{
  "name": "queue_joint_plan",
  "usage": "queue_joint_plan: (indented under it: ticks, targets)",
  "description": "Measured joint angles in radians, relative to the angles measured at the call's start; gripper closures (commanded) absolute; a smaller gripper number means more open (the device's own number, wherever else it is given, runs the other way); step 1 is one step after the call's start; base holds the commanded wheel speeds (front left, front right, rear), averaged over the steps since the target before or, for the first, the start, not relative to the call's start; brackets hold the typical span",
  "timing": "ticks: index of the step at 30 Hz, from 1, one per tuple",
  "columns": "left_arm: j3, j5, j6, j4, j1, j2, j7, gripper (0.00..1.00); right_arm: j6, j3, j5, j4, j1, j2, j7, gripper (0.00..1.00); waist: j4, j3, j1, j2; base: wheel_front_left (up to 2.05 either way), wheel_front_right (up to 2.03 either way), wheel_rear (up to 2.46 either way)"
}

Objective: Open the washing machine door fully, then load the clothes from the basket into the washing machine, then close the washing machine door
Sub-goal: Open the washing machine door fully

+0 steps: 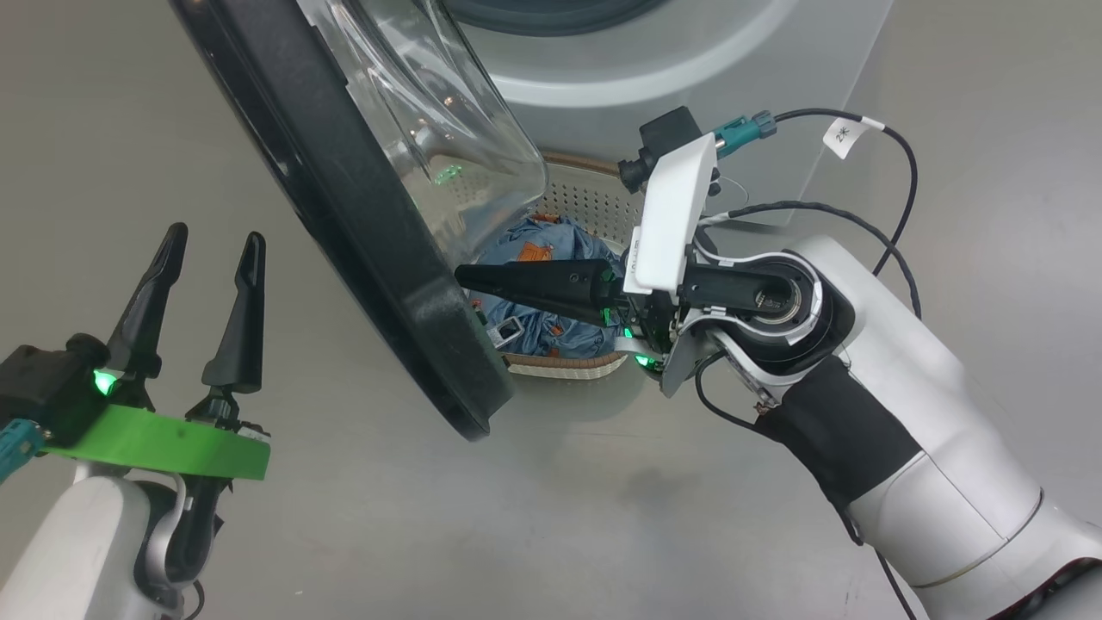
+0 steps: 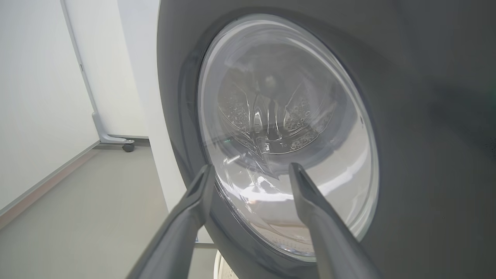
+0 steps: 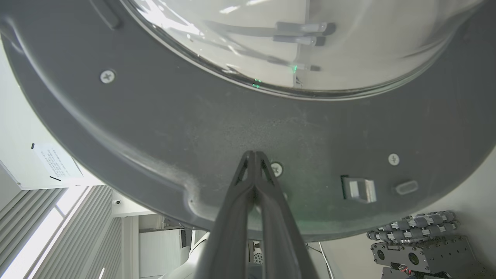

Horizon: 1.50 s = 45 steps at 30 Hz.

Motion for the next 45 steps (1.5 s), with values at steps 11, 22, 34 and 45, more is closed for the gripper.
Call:
queue_joint_plan:
  ticks: [11,22,34,45]
  targets:
    - [0.006,0.000,0.000,0.006,0.006,-0.003,0.000,0.00,0.024,0.072,0.048,-0.002,0.020,0.000,-0.061,1.00,0.008,-0.005,0.0000,0.0000,0.00,0.00,0.00]
    - [0.026,0.000,0.000,0.026,0.016,-0.007,0.000,0.00,0.073,0.080,0.088,0.017,0.047,0.003,-0.122,1.00,-0.001,-0.031,0.0000,0.0000,0.00,0.00,0.00]
    - [0.053,0.008,0.000,0.039,0.052,-0.014,0.000,0.00,0.113,0.069,0.095,0.076,0.107,0.006,-0.165,1.00,-0.037,-0.104,0.0000,0.0000,0.00,0.00,0.00]
    - [0.086,0.034,0.000,0.047,0.123,-0.002,0.000,0.00,0.156,0.033,0.102,0.086,0.183,0.004,-0.207,1.00,-0.092,-0.174,0.0000,0.0000,0.00,0.00,0.00]
